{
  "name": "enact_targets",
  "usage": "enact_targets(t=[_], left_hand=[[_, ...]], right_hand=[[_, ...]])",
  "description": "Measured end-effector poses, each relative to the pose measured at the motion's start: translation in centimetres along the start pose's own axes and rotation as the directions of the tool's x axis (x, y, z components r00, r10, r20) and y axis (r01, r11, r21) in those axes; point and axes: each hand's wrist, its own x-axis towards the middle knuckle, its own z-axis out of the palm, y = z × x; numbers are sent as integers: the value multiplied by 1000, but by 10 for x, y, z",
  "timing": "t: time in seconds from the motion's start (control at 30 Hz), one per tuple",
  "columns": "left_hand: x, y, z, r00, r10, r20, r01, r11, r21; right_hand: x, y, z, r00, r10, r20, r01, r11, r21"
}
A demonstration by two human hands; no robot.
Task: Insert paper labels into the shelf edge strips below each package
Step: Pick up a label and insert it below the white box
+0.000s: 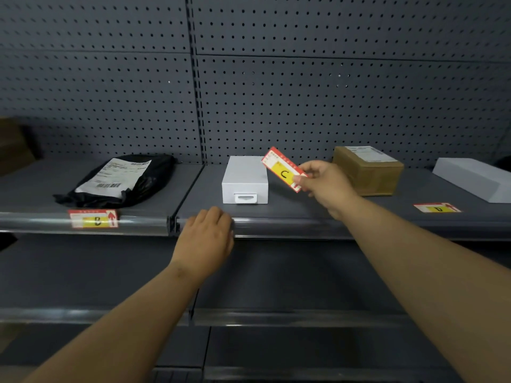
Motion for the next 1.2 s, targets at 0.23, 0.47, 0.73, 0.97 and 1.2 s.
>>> enact_targets(t=[0.23, 0.47, 0.73, 0.97, 1.2], left_hand=[[2, -5, 10, 997, -81, 12, 82, 994, -73], [2, -9, 11, 996, -90, 18, 92, 988, -124], [-9, -15, 15, 1000, -11, -12, 9, 983, -185], [-9, -20, 14, 999, 34, 2, -33, 983, -178], [-8, -23, 17, 998, 61, 14, -58, 982, -180]], right_hand=[[-14, -9, 27, 992, -4, 129, 10, 999, -43], [-20, -10, 44, 976, -54, 211, 120, 943, -310], [-24, -7, 64, 961, -89, 261, 212, 845, -491], [-27, -8, 72, 959, -123, 256, 259, 746, -613], [-25, -2, 73, 963, -144, 230, 262, 708, -655]])
